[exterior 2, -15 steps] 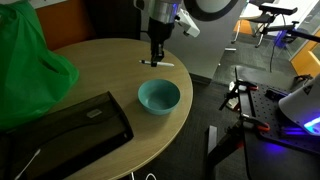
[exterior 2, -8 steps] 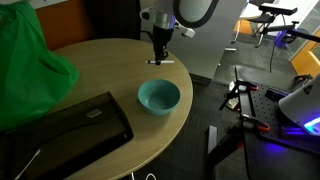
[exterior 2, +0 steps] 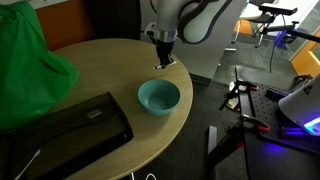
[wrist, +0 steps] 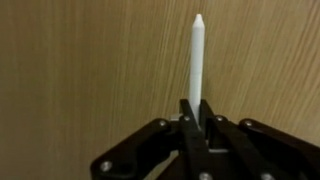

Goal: Remove the marker from the bowl and put it on the table

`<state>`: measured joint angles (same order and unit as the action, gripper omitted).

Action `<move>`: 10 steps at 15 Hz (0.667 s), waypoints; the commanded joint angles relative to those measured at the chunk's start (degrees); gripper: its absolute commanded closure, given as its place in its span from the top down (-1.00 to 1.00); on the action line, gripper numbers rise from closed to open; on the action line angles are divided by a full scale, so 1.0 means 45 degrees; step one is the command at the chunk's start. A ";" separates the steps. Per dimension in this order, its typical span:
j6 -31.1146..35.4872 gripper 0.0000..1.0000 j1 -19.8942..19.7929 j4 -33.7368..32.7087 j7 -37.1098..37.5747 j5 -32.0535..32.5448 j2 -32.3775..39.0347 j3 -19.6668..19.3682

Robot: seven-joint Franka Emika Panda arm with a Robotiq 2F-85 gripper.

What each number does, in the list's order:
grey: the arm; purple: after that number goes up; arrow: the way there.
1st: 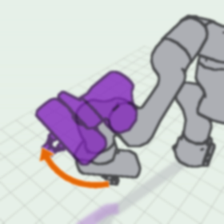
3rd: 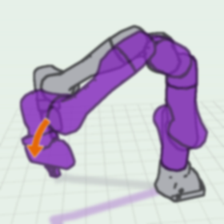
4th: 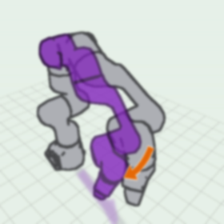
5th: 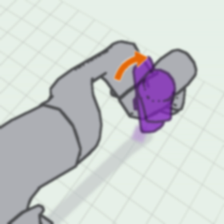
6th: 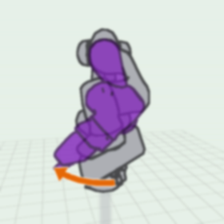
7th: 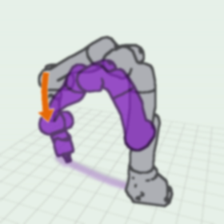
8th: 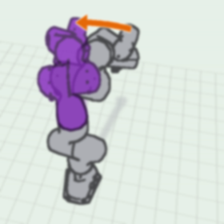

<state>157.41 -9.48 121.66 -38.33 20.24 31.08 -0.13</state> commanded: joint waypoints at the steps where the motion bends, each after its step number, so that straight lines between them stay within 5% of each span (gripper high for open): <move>1: 0.0528 -0.94 -0.0407 -0.0293 -0.0570 0.0468 0.0518 0.0169; 2: 0.0686 -0.25 -0.0612 -0.0274 -0.0773 0.0388 0.0583 0.0295; 4: 0.1167 -0.14 -0.0893 -0.0075 -0.1151 0.0403 0.0425 0.0441; 7: 0.0712 0.35 -0.0914 0.0375 -0.1835 0.0613 -0.0440 0.0460; 10: -0.1371 0.79 -0.0144 0.0821 -0.0041 -0.0182 -0.1860 0.0100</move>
<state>158.77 -12.25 121.98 -44.44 21.71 29.23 1.00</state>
